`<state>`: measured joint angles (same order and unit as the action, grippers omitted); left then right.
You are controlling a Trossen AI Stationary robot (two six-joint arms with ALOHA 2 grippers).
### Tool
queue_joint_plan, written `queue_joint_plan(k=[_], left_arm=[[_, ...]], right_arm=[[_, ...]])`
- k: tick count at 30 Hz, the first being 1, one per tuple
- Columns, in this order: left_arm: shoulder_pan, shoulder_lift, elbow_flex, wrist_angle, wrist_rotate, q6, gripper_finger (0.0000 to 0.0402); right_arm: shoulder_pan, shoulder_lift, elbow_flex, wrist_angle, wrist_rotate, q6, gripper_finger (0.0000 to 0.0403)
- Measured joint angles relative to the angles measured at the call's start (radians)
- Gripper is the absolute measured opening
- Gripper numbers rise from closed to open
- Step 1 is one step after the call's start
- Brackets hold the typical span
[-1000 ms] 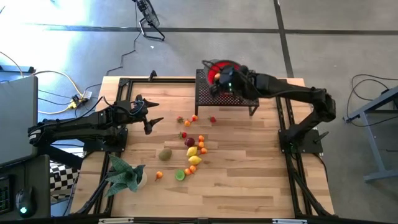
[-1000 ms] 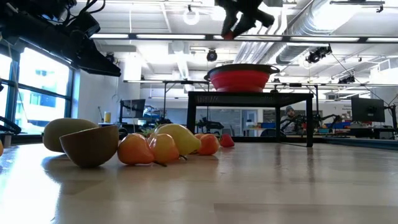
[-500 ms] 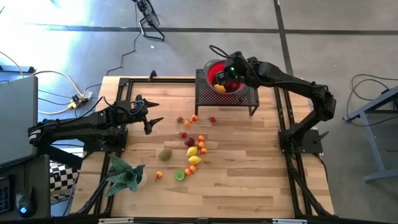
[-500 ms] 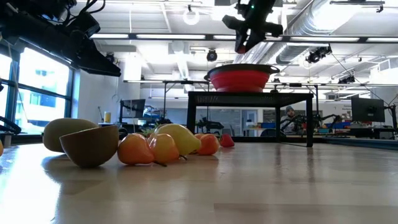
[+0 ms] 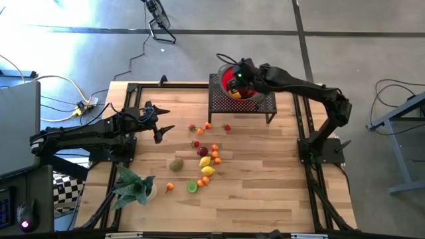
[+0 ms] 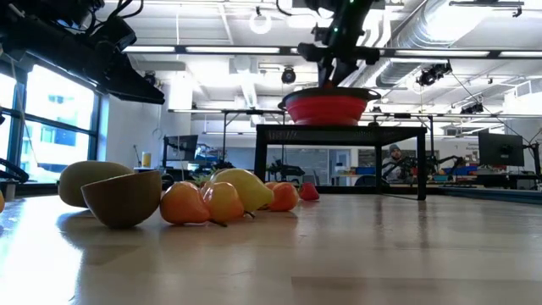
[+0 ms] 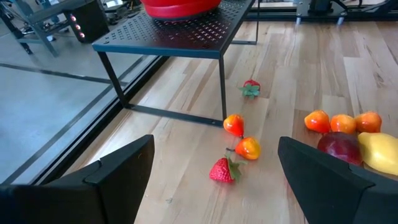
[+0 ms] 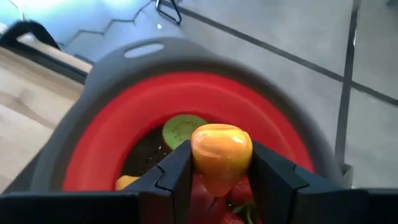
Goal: Pick & Place Fruit
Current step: Put the pear into the strainer on the shelf
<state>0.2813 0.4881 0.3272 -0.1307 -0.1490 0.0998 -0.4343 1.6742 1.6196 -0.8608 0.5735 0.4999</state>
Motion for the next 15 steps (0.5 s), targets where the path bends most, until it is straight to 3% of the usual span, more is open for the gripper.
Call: queue_joint_plan(k=[15], left_arm=[[0.0, 0.0, 0.0, 0.0, 0.0, 0.0, 0.0337]], right_arm=[[-0.005, 0.054, 0.0, -0.005, -0.007, -0.009, 0.0127]])
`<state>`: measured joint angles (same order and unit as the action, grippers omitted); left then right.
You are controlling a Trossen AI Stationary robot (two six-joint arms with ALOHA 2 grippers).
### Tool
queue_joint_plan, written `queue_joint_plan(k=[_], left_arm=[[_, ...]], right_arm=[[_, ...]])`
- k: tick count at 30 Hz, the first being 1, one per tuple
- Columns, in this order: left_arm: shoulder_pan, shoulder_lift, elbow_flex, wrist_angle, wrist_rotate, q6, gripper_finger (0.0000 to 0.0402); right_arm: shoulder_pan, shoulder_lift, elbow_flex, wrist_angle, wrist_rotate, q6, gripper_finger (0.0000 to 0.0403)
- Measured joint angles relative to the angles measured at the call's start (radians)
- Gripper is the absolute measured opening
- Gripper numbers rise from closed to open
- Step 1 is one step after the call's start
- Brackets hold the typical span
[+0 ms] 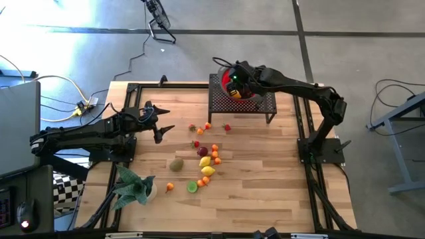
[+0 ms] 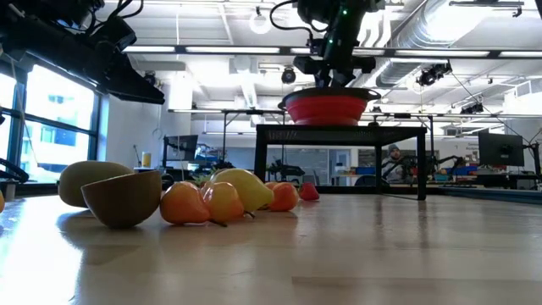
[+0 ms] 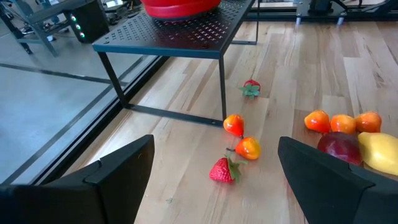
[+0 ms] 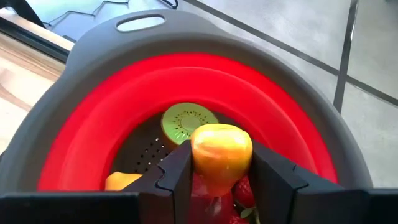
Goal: Pick & Place Fruit
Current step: Put the pear into the strainer on the shelf
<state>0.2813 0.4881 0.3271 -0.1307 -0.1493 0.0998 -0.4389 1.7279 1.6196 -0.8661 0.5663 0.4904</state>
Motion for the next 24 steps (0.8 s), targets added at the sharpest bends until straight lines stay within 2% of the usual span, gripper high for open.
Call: queue_joint_plan(k=[16, 24], left_arm=[[0.0, 0.0, 0.0, 0.0, 0.0, 0.0, 0.0337], [0.0, 0.0, 0.0, 0.0, 0.0, 0.0, 0.0337]], right_arm=[[-0.001, -0.001, 0.0, 0.001, -0.026, 0.002, 0.0129], [-0.002, -0.001, 0.0, 0.001, -0.026, 0.002, 0.0167]])
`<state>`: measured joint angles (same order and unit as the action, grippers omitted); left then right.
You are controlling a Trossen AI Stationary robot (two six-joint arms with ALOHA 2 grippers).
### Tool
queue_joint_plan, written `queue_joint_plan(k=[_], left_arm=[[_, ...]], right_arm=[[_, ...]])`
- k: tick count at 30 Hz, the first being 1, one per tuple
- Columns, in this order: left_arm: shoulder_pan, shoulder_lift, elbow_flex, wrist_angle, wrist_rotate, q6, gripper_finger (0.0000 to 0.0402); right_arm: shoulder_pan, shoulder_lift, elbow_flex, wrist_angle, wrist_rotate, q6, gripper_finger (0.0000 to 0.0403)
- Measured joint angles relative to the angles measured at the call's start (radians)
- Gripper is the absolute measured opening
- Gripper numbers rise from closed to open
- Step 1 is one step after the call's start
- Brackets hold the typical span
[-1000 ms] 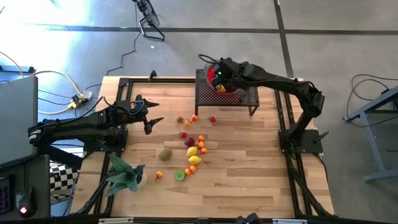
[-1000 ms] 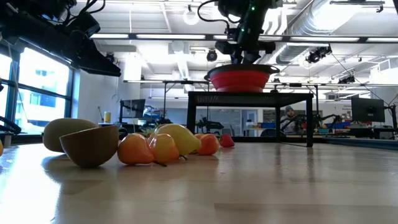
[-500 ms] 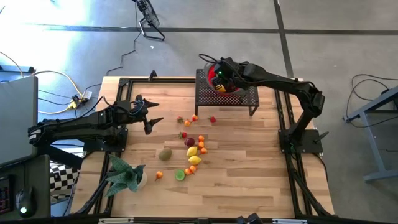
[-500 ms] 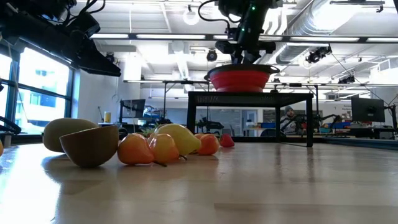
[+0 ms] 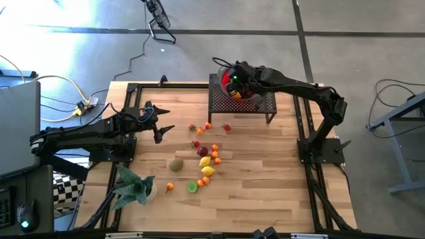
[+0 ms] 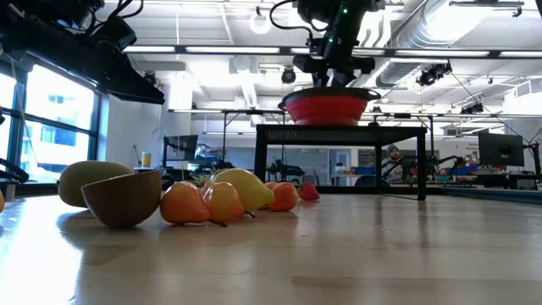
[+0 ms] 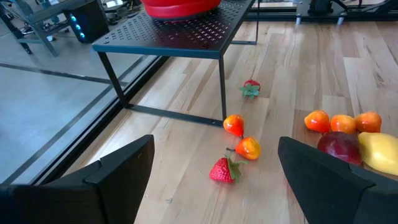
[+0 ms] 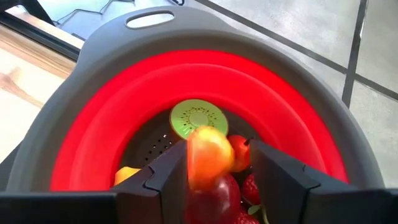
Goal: Pick & Place Fruit
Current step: Put the pear into the strainer on the shelf, then put the lemon into the strainer on the shelf
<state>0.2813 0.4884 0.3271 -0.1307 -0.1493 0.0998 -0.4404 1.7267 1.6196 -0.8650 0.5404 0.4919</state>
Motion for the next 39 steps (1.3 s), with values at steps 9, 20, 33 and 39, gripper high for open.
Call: queue_joint_plan(k=[9, 20, 33, 39], left_arm=[[0.0, 0.0, 0.0, 0.0, 0.0, 0.0, 0.0337], [0.0, 0.0, 0.0, 0.0, 0.0, 0.0, 0.0337], [0.0, 0.0, 0.0, 0.0, 0.0, 0.0, 0.0337], [0.0, 0.0, 0.0, 0.0, 0.0, 0.0, 0.0337]], right_arm=[[0.0, 0.0, 0.0, 0.0, 0.005, 0.0, 0.0224], [0.025, -0.031, 0.0, 0.002, -0.022, -0.018, 0.0231], [0.097, -0.183, 0.0, 0.036, -0.019, -0.052, 0.0231], [0.158, -0.259, 0.0, 0.031, -0.023, -0.052, 0.0231]])
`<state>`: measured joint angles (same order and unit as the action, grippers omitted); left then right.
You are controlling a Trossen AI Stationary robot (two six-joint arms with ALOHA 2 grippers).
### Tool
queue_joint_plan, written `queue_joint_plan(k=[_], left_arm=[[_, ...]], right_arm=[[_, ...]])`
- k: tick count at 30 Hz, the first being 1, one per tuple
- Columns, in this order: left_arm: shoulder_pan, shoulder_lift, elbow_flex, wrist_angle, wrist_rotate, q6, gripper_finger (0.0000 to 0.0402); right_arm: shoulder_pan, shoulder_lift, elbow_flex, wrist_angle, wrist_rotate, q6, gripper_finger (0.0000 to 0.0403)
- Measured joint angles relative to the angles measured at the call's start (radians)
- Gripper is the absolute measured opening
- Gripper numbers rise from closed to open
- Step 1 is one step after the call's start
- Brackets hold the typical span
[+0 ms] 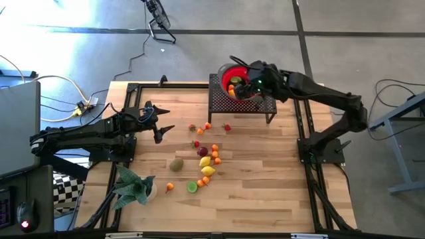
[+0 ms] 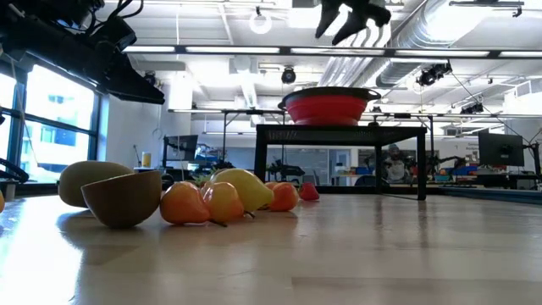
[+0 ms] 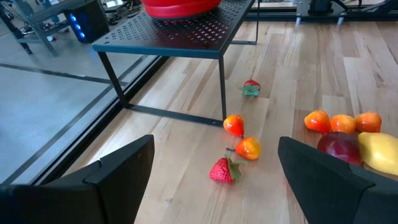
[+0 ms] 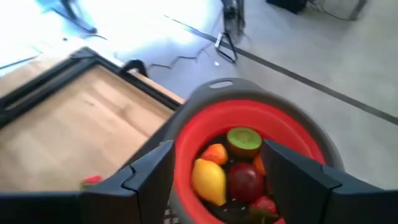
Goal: Pick & Place Fruit
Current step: Put the lemon into the strainer on the shelf
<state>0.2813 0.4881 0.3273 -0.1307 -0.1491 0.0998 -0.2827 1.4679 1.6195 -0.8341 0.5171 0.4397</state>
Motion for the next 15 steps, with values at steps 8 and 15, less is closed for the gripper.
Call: queue_joint_plan(k=[8, 15], left_arm=[[0.0, 0.0, 0.0, 0.0, 0.0, 0.0, 0.0337], [0.0, 0.0, 0.0, 0.0, 0.0, 0.0, 0.0337]], right_arm=[[0.11, -0.069, 0.0, -0.011, 0.0, 0.0, 0.0231], [0.214, -0.085, 0.0, -0.044, 0.0, 0.0, 0.0231]])
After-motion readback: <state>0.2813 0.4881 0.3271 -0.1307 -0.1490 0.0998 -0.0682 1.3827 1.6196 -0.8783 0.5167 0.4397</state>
